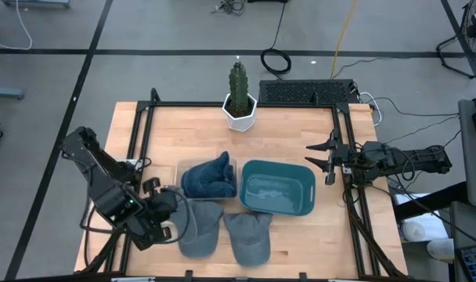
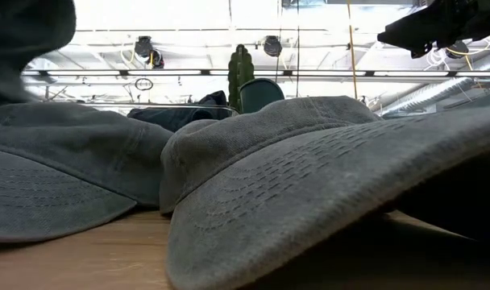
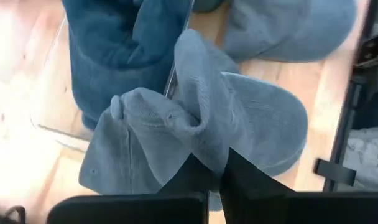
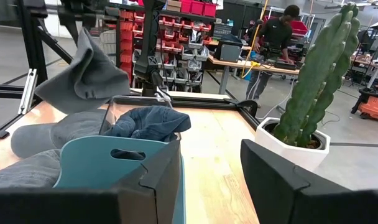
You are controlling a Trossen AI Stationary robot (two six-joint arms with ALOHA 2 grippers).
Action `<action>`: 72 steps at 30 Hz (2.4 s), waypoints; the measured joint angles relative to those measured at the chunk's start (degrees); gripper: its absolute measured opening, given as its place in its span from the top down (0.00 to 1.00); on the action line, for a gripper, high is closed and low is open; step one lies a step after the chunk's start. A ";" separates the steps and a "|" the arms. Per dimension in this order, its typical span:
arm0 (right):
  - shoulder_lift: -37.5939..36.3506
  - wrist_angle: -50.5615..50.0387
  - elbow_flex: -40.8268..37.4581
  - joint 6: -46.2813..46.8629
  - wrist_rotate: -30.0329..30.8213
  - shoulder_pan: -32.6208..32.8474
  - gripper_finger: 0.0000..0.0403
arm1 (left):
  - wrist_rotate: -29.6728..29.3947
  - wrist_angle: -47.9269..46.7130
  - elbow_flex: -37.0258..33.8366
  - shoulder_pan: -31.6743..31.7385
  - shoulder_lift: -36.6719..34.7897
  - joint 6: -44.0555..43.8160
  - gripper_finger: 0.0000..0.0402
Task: Pick & Place hat
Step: Put the left gray cap into the blue bin
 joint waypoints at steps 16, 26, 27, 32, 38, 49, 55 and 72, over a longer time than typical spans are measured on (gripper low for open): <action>0.31 2.74 0.00 -7.60 -0.11 -0.02 0.61 | -12.32 7.94 10.38 2.42 0.00 36.52 0.97; 1.10 12.69 0.00 6.86 1.52 -0.04 0.61 | -11.68 13.62 11.52 5.10 -0.02 64.99 0.97; 1.64 13.83 0.00 5.90 1.51 -0.04 0.61 | -11.61 13.44 11.52 5.41 -0.05 66.49 0.97; 10.92 26.52 0.00 -6.45 -1.52 -0.02 0.61 | -11.62 13.44 11.52 8.31 -0.44 72.32 0.97; 32.37 36.26 6.14 -15.90 -3.08 -0.13 0.61 | -10.78 13.43 11.52 13.55 -0.39 74.51 0.97; 61.13 12.84 39.13 -27.42 -3.23 0.89 0.49 | -3.70 13.33 11.50 21.27 -0.39 73.73 0.97; 67.41 9.94 46.45 -28.24 -3.20 1.76 0.38 | -2.39 13.34 11.50 22.87 -0.39 72.81 0.97; 72.30 18.56 47.45 -25.79 -10.74 1.03 0.44 | 1.09 14.59 11.44 23.52 -0.39 73.09 0.97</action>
